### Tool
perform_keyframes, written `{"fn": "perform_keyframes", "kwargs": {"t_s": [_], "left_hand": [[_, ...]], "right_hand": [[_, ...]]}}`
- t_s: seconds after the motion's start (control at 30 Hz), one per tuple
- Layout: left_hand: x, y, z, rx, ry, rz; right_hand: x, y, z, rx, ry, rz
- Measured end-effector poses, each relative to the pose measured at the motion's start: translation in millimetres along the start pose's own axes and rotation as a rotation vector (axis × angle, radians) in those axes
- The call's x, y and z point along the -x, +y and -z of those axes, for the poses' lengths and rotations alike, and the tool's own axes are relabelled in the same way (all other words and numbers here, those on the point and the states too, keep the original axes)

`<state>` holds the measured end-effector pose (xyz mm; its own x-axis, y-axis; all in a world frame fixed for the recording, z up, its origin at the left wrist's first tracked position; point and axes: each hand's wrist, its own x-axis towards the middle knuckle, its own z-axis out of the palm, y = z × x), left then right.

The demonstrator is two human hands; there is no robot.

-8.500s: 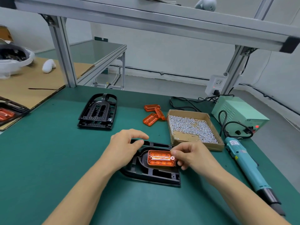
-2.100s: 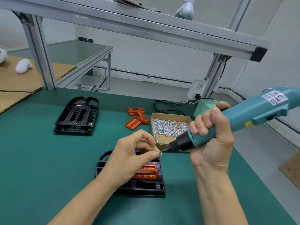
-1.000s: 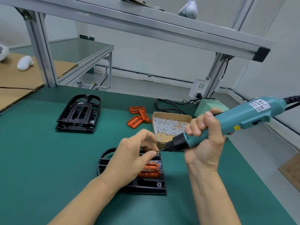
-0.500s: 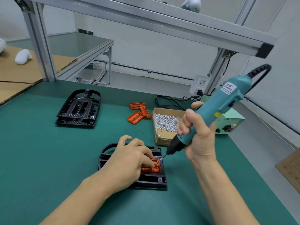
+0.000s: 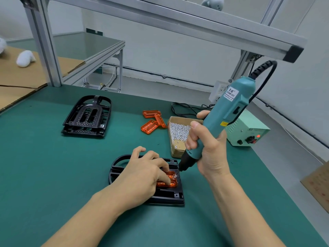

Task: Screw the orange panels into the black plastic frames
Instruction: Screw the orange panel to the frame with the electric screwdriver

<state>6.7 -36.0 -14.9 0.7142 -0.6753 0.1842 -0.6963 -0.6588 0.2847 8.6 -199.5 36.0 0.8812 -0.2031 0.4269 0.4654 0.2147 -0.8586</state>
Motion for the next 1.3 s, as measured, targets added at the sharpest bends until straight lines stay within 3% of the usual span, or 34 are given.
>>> {"fn": "perform_keyframes", "kwargs": {"t_s": [0.67,1.3], "left_hand": [[-1.4,-2.4,-3.6,0.034,0.009,-0.013],[-2.0,-4.2,-6.5,0.069,0.006,0.007]], "right_hand": [[-1.2,3.3,-4.3,0.051,-0.291,0.018],[2.3,5.4,-7.3,0.135,-0.250,0.081]]}}
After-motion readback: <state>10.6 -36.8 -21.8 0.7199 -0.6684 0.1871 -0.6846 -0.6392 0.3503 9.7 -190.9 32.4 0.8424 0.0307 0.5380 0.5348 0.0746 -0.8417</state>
